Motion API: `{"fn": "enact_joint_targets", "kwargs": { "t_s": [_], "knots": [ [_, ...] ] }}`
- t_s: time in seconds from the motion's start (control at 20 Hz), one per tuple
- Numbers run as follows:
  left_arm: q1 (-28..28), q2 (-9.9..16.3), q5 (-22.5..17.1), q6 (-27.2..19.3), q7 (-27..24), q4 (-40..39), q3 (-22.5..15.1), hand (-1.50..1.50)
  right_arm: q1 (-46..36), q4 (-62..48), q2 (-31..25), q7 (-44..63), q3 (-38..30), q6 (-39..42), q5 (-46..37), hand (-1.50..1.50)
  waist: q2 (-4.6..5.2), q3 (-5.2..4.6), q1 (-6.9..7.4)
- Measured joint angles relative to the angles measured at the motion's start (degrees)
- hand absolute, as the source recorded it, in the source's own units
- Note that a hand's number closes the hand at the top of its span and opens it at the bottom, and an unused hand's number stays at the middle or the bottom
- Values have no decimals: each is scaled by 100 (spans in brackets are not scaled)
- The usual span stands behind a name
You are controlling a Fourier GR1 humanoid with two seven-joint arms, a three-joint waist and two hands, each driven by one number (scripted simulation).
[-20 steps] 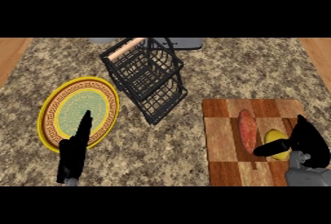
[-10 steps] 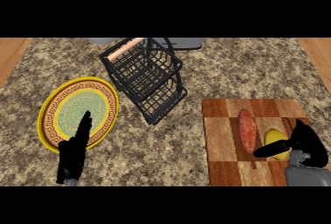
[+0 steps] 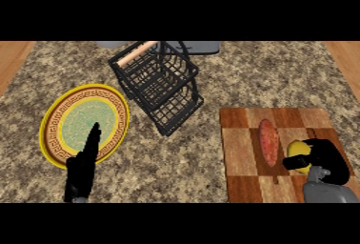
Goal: Pick the lemon from the cutting board and place it in the tiered basket
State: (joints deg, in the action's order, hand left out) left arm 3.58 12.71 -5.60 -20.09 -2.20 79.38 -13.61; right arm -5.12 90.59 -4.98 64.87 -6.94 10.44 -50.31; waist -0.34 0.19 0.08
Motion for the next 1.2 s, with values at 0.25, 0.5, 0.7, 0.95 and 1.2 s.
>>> {"fn": "enact_joint_targets", "kwargs": {
  "t_s": [0.25,0.5,0.7,0.95,1.2],
  "knots": [
    [15,-13,67,106,103,63,73,0,-81,-280,-81,-304,-58,-15,-182,150,-7,-14,4],
    [74,15,89,218,216,204,135,0,-169,-671,-164,-541,122,-198,-706,150,-25,-56,14],
    [58,-6,119,262,197,157,181,0,-58,-396,88,-471,894,-367,-1156,150,-20,-50,12],
    [7,-78,172,263,198,124,111,0,-69,-75,346,-157,2913,-670,-1258,150,-12,-20,149],
    [23,-42,129,284,271,116,183,0,-79,777,400,316,4259,-1060,-1519,150,-39,-9,70]
  ]
}}
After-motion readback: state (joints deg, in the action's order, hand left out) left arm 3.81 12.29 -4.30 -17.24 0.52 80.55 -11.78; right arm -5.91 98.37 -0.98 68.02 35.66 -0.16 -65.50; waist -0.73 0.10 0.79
